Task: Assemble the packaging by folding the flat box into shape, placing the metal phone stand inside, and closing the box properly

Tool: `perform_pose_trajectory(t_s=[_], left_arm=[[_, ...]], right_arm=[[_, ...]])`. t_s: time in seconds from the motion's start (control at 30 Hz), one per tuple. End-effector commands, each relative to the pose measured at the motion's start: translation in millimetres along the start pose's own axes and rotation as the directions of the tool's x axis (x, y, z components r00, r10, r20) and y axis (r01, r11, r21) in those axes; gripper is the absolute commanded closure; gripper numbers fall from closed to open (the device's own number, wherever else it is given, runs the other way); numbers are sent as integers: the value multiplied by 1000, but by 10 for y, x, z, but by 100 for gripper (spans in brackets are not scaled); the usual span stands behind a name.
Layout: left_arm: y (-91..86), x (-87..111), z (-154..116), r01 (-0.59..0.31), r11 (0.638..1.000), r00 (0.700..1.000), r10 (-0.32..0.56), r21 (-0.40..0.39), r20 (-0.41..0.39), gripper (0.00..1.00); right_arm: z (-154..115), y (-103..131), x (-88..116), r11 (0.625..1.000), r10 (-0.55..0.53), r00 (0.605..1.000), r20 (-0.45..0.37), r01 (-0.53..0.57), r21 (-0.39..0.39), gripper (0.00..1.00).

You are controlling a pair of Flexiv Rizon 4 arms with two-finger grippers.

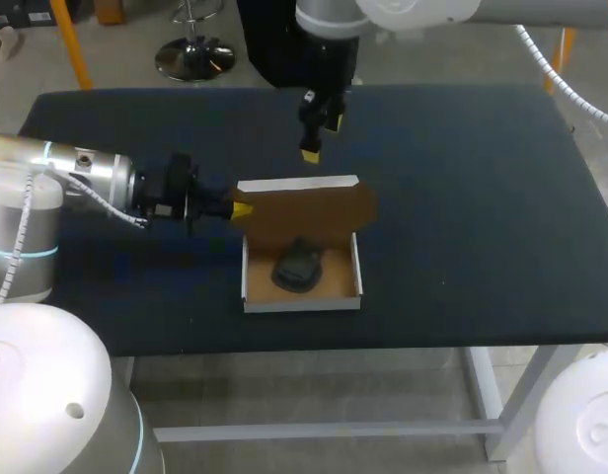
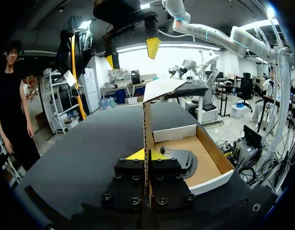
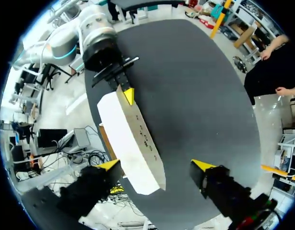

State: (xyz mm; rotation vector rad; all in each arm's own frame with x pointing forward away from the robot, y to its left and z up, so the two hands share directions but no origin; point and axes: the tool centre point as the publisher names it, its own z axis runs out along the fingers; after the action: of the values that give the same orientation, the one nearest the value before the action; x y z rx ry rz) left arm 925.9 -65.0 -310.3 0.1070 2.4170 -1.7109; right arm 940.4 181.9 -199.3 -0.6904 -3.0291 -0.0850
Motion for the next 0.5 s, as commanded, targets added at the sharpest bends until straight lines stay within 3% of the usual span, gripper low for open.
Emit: perform_pose_trajectory(t_s=[0.03, 0.5], left_arm=[[-8, 134, 4, -50, 999, 996, 50, 1, 70, 100], [17, 237, -50, -182, 983, 968, 177, 17, 179, 100]], right_arm=[[11, 32, -29, 987, 155, 988, -15, -154, 47, 0], [115, -142, -3, 908, 419, 906, -60, -418, 40, 0]])
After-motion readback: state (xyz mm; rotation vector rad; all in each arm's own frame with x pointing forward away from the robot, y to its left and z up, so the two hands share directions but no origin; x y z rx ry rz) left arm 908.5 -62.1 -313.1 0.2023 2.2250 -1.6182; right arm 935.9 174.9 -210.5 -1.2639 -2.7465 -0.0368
